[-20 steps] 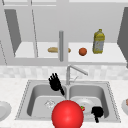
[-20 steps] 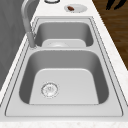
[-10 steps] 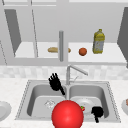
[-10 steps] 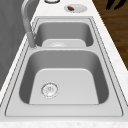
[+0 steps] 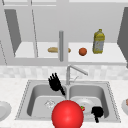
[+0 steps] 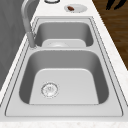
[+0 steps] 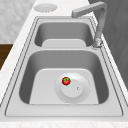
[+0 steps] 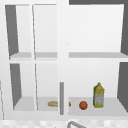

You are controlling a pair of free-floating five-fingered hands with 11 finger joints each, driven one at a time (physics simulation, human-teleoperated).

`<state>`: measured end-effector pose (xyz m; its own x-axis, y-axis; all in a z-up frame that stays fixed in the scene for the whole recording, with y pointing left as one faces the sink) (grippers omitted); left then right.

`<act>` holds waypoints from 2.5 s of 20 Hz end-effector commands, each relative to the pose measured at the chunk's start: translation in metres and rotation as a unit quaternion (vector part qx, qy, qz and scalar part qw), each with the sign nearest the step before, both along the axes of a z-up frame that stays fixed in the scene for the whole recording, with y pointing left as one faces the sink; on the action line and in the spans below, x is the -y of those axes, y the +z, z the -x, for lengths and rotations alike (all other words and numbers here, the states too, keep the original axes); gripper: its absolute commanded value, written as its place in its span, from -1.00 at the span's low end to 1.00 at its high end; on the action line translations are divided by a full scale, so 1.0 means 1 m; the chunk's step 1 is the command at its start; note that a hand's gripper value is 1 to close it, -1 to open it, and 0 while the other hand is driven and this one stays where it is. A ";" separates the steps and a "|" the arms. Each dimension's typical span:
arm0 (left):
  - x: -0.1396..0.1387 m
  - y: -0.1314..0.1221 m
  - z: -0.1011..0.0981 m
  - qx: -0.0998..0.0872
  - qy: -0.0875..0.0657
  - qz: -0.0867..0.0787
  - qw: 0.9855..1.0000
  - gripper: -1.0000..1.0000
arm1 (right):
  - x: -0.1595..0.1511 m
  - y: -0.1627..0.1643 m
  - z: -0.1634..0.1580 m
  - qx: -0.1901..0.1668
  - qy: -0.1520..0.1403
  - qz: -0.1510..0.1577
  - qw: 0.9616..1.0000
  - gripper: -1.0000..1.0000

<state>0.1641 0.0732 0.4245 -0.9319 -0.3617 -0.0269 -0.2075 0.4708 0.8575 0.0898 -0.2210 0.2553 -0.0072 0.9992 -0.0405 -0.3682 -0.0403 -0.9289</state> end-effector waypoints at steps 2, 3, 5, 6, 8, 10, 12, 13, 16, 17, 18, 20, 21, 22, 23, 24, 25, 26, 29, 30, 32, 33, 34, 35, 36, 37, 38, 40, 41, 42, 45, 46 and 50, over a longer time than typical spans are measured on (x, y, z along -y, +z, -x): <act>0.000 0.003 0.003 0.013 0.036 0.063 0.997 -1.00 | 0.000 0.000 0.000 0.000 0.000 0.000 1.000 0.00; 0.000 0.003 0.003 0.013 0.036 0.064 0.997 -1.00 | 0.000 0.000 0.000 0.000 0.000 0.000 1.000 0.00; 0.001 0.003 0.002 0.014 0.034 0.066 0.997 -1.00 | 0.000 0.000 0.000 0.000 0.000 0.000 1.000 0.00; 0.001 0.003 0.002 0.014 0.034 0.067 0.997 -1.00 | 0.000 0.000 0.000 0.000 0.000 0.000 1.000 0.00; 0.001 0.003 0.002 0.015 0.034 0.068 0.997 -1.00 | 0.000 0.000 0.000 0.000 0.000 0.000 1.000 0.00; 0.002 0.003 0.002 0.019 0.034 0.070 0.997 -1.00 | 0.000 0.000 0.000 0.000 0.000 0.000 1.000 0.00; 0.002 0.003 0.002 0.019 0.035 0.072 0.997 -1.00 | 0.000 0.000 0.000 0.000 0.000 0.000 1.000 0.00; 0.002 0.003 0.002 0.019 0.035 0.073 0.997 -1.00 | 0.000 0.000 0.000 0.000 0.000 0.000 1.000 0.00; 0.002 0.003 0.002 0.018 0.036 0.076 0.996 -1.00 | 0.000 0.000 0.000 0.000 0.000 0.000 1.000 0.00; 0.002 0.003 0.002 0.014 0.036 0.077 0.996 -1.00 | 0.000 0.000 0.000 0.000 0.000 0.000 1.000 0.00; 0.002 0.003 0.002 0.013 0.036 0.078 0.996 -1.00 | 0.000 0.000 0.000 0.000 0.000 0.000 1.000 0.00; 0.002 0.004 0.003 0.017 0.037 0.080 0.996 -1.00 | 0.000 0.000 0.000 0.000 0.000 0.000 1.000 0.00; 0.002 0.006 0.002 0.017 0.037 0.081 0.996 -1.00 | 0.000 0.000 0.000 0.000 0.000 0.000 1.000 0.00; 0.002 0.006 0.002 0.018 0.036 0.079 0.996 -1.00 | 0.000 0.000 0.000 0.000 0.000 0.000 1.000 0.00; 0.003 0.007 0.002 0.019 0.035 0.077 0.996 -1.00 | 0.000 0.000 0.000 0.000 0.000 0.000 1.000 0.00; 0.003 0.009 -0.001 0.018 0.033 0.074 0.997 -1.00 | 0.000 0.000 0.000 0.000 0.000 0.000 1.000 0.00; 0.003 0.010 -0.003 0.018 0.030 0.073 0.997 -1.00 | 0.000 0.000 0.000 0.000 0.000 0.000 1.000 0.00; 0.002 0.013 -0.007 0.015 0.023 0.075 0.997 -1.00 | 0.000 0.000 0.000 0.000 0.000 0.000 1.000 0.00; 0.002 0.022 -0.016 0.004 0.013 0.079 0.997 -1.00 | 0.000 0.000 0.000 0.000 0.000 0.000 1.000 0.00; 0.002 0.025 -0.019 0.004 0.014 0.080 0.997 -1.00 | 0.000 0.000 0.000 0.000 0.000 0.000 1.000 0.00; 0.002 0.030 -0.025 0.005 0.016 0.080 0.997 -1.00 | 0.000 0.000 0.000 0.000 0.000 0.000 1.000 0.00; 0.002 0.033 -0.027 0.008 0.019 0.078 0.997 -1.00 | 0.000 0.000 0.000 0.000 0.000 0.000 1.000 0.00; 0.002 0.037 -0.028 0.007 0.021 0.078 0.997 -1.00 | 0.000 0.000 0.000 0.000 0.000 0.000 1.000 0.00; 0.002 0.039 -0.030 0.007 0.023 0.079 0.997 -1.00 | 0.000 0.000 0.000 0.000 0.000 0.000 1.000 0.00; 0.002 0.041 -0.032 0.009 0.025 0.080 0.996 -1.00 | 0.000 0.000 0.000 0.000 0.000 0.000 1.000 0.00; 0.002 0.041 -0.033 0.013 0.027 0.082 0.996 -1.00 | 0.000 0.000 0.000 0.000 0.000 0.000 1.000 0.00; 0.005 0.039 -0.034 0.018 0.031 0.084 0.996 -1.00 | 0.000 0.000 0.000 0.000 0.000 0.000 1.000 0.00; 0.008 0.040 -0.036 0.021 0.035 0.087 0.995 -1.00 | 0.000 0.000 0.000 0.000 0.000 0.000 1.000 0.00; 0.010 0.041 -0.036 0.021 0.035 0.088 0.995 -1.00 | 0.000 0.000 0.000 0.000 0.000 0.000 1.000 0.00; 0.011 0.041 -0.038 0.022 0.036 0.088 0.995 -1.00 | 0.000 0.000 0.000 0.000 0.000 0.000 1.000 0.00; 0.014 0.041 -0.040 0.023 0.037 0.091 0.995 -1.00 | 0.000 0.000 0.000 0.000 0.000 0.000 1.000 0.00; 0.015 0.041 -0.041 0.023 0.037 0.092 0.995 -1.00 | 0.000 0.000 0.000 0.000 0.000 0.000 1.000 0.00; 0.019 0.041 -0.044 0.021 0.039 0.102 0.994 -1.00 | 0.000 0.000 0.000 0.000 0.000 0.000 1.000 0.00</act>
